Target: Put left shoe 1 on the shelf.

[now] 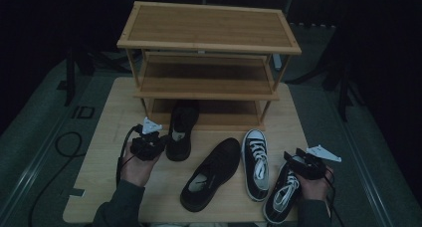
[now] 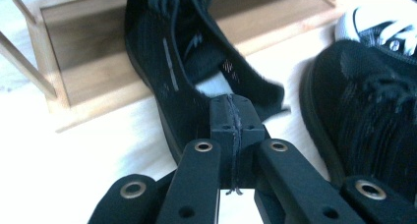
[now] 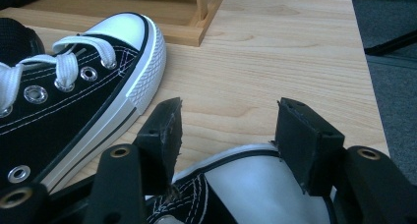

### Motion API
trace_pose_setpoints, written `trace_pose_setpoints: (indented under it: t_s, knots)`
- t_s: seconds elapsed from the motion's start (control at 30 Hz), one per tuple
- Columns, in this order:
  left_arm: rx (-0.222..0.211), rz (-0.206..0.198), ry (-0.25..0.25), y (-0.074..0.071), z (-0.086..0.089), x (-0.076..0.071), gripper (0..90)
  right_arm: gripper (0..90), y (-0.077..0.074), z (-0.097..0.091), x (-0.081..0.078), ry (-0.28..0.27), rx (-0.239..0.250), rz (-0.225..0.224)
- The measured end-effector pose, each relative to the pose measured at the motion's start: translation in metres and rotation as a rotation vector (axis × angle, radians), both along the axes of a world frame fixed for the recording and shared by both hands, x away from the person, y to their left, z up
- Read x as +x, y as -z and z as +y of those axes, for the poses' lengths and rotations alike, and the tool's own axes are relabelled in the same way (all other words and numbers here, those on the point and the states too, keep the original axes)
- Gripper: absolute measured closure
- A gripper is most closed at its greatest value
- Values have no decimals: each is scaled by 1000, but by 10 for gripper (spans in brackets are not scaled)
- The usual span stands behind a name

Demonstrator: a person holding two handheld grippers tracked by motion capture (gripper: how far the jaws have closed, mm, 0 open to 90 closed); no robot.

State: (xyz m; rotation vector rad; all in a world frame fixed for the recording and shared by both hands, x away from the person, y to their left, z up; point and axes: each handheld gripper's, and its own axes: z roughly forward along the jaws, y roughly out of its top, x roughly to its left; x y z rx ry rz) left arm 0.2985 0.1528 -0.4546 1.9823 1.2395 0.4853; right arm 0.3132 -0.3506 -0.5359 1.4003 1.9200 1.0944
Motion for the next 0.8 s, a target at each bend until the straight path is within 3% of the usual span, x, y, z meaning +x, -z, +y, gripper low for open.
trace_pose_setpoints:
  t_s: [0.23,0.33,0.5,0.8]
  knots:
    - [13,37,10,21,-5,-10,899,431,0,0,0,0,1,1]
    - [14,92,15,40,-9,-11,899,430,0,0,0,0,1,0]
    - [41,140,20,62,-14,-15,899,431,0,0,0,0,0,0]
    - [55,198,18,82,-18,-8,899,430,0,0,0,0,0,0]
